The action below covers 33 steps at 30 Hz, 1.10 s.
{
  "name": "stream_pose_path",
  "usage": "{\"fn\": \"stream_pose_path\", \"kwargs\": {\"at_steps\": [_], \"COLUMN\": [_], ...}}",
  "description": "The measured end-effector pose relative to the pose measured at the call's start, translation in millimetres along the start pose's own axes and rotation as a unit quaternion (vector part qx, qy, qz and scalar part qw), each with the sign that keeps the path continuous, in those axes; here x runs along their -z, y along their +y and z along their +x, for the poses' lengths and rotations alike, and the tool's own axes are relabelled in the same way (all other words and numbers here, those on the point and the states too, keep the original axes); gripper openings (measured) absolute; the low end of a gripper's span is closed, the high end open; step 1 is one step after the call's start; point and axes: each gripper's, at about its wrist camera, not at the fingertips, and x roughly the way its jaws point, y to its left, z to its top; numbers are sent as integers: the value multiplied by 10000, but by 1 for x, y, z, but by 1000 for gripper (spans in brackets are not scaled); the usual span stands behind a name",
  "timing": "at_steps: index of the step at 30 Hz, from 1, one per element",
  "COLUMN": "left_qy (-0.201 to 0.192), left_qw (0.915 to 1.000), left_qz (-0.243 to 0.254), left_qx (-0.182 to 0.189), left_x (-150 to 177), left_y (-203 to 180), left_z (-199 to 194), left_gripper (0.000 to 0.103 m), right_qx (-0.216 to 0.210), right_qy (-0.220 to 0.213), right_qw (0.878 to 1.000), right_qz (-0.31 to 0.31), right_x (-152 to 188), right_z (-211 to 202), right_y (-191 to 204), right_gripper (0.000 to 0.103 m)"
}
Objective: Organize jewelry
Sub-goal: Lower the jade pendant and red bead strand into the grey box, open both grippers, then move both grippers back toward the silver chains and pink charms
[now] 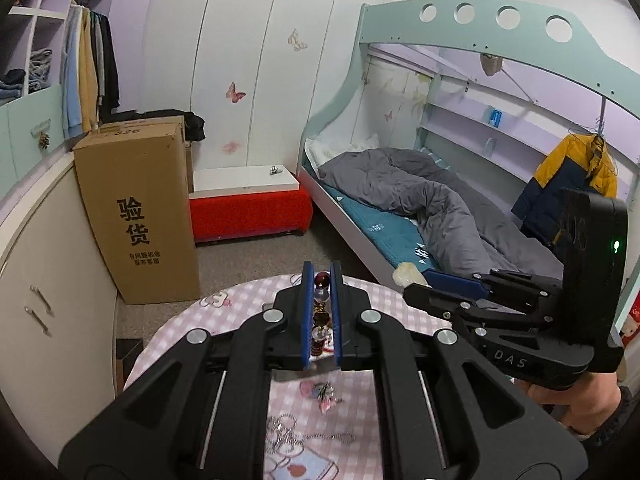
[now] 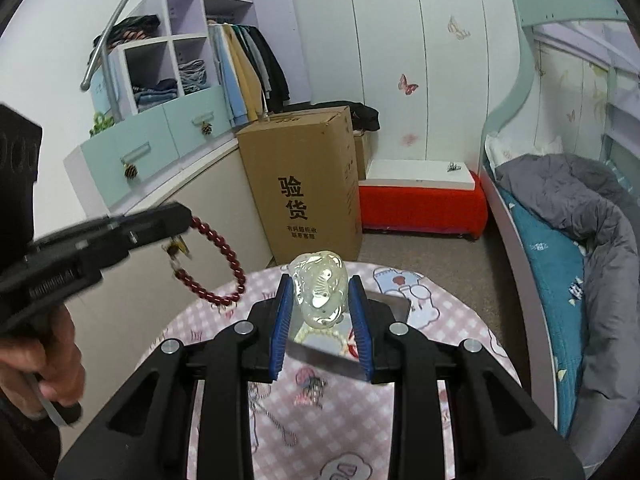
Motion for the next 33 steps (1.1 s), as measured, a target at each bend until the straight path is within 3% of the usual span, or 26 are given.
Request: {"fn": "stream_pose_path", "kwargs": {"at_steps": [9,19,20,21,22,23,24,25,29,33], "left_qy": [448,1107,1220,1287,1343,1204,1036,830,630,357], "left_qw": [9988,9933,9917,9905,9892,9899,9913,9926,9919,9920], "left_qz": [-185,-324,-295,-282,-303,-381,-407,-391,-261,-240], "left_qx": [7,-123,-281,-386,-507,-645,-696,-795,-1074,-1187], "left_x": [-10,5,7,7,8,8,6,6,6,8], "left_y": [7,16,16,16,18,22,25,27,27,26], "left_z": [58,115,120,123,124,119,114,106,85,57], "left_gripper": [8,10,14,32,67,86,91,93,93,93], "right_qx": [68,-10,-8,7,39,179,187,183,561,665], "right_qy": [421,929,939,953,948,908,857,767,643,436], "right_qw": [9985,9931,9925,9917,9912,9906,9904,9902,9888,9878], "right_qz": [339,711,778,859,922,1008,1071,1150,1224,1342], "right_x": [-9,2,4,4,5,6,7,8,6,5], "right_z": [49,99,101,103,103,101,99,94,82,62], "right_y": [-28,-48,-50,-53,-54,-58,-61,-63,-65,-67], "right_gripper": [26,27,27,41,63,71,91,96,96,96]}}
